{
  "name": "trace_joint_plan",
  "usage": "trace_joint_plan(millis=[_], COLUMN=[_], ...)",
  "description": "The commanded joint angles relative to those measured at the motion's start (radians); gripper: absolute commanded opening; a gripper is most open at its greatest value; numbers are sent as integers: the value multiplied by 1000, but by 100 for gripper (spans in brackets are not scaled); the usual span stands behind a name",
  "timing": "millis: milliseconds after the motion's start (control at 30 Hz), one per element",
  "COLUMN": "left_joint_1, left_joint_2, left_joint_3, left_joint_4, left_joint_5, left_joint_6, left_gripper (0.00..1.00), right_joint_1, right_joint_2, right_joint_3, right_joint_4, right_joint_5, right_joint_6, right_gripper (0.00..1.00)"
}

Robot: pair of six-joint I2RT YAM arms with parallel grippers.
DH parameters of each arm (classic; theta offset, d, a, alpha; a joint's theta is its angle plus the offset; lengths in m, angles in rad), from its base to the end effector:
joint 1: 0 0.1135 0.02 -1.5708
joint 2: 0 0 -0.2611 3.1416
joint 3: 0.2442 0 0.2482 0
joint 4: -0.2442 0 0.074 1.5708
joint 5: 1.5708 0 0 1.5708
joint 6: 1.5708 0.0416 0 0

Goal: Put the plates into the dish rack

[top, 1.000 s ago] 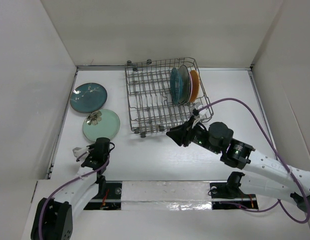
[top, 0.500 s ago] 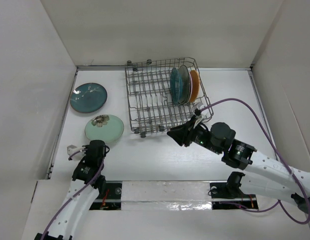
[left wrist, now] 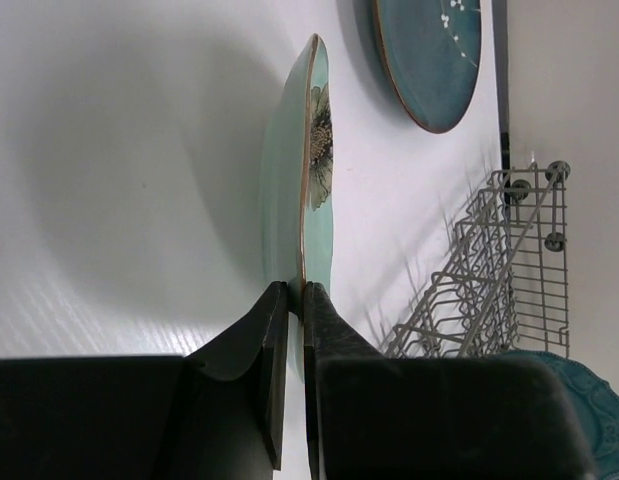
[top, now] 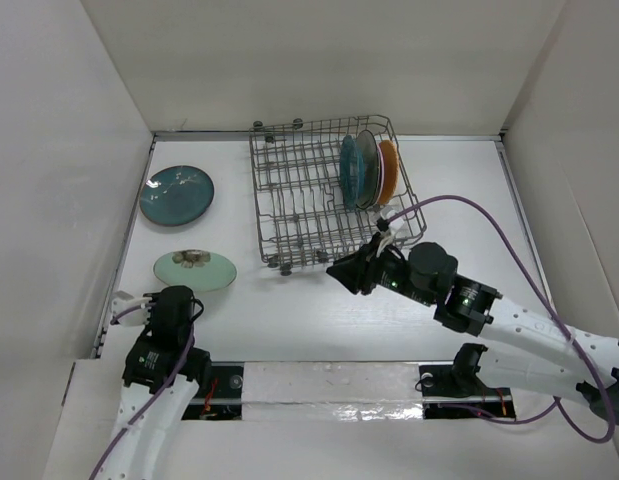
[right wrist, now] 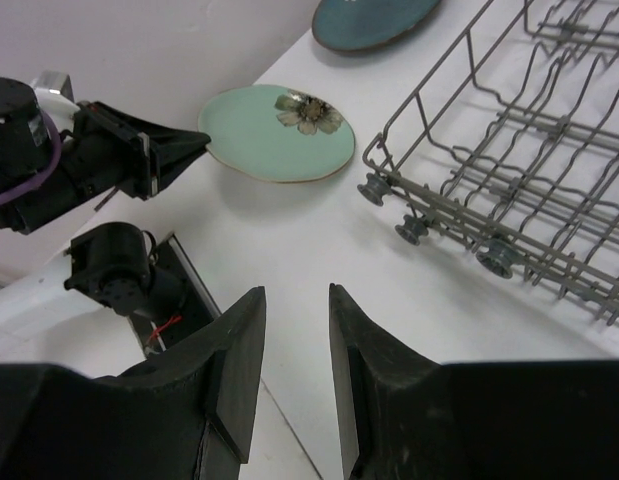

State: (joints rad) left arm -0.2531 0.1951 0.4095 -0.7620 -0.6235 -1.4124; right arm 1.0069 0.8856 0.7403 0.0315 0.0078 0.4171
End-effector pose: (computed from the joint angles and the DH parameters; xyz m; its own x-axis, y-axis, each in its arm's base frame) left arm 0.0820 0.0039 0.2179 0.1963 -0.8788 -0.4349 -0.5418 0.2724 -0.7951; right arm 0.1160 0.1829 0.3270 -0.3962 0.1314 -0.9087 -0.7443 0.5335 0.4017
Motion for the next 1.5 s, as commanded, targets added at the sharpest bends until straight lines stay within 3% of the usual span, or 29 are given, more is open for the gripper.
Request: trace_joint_plan(millis=[0, 200, 400, 533, 733, 900, 933, 967, 1033, 1100, 1300, 1467], left_joint_1=[2, 2, 2, 2, 2, 2, 2, 2, 2, 2, 2, 2], left_joint_2=[-29, -25, 127, 255, 332, 415, 446, 460, 487, 500, 506, 500], left_joint_3=[55, -40, -133, -170, -284, -287, -288, -297, -308, -327, -336, -360], left_joint_4=[52, 167, 328, 409, 547, 595, 619, 633, 683, 711, 748, 803], left_joint_5=[-70, 39, 100, 113, 130, 114, 119, 128, 153, 177, 244, 268], left_joint_6=[-5, 12, 18, -6, -46, -49, -51, -51, -48, -48, -31, -3], left_gripper=[0, 0, 0, 0, 0, 1, 7, 20, 38, 46, 48, 35], right_joint_1=[-7, -7, -7, -7, -7, -16, -16, -16, -16, -25, -34, -44], right_joint_2=[29, 58, 76, 72, 75, 78, 76, 76, 75, 75, 73, 67], right_joint_3=[44, 44, 28, 11, 4, 4, 4, 4, 5, 5, 1, -2], right_joint_4=[67, 71, 73, 68, 62, 59, 64, 67, 65, 64, 70, 65], right_joint_5=[-61, -36, -12, 23, 80, 95, 96, 96, 98, 98, 89, 87], right_joint_6=[22, 25, 22, 22, 8, 2, 2, 0, -1, -4, -1, -3], right_gripper=[38, 38, 38, 38, 38, 38, 38, 38, 38, 38, 38, 38])
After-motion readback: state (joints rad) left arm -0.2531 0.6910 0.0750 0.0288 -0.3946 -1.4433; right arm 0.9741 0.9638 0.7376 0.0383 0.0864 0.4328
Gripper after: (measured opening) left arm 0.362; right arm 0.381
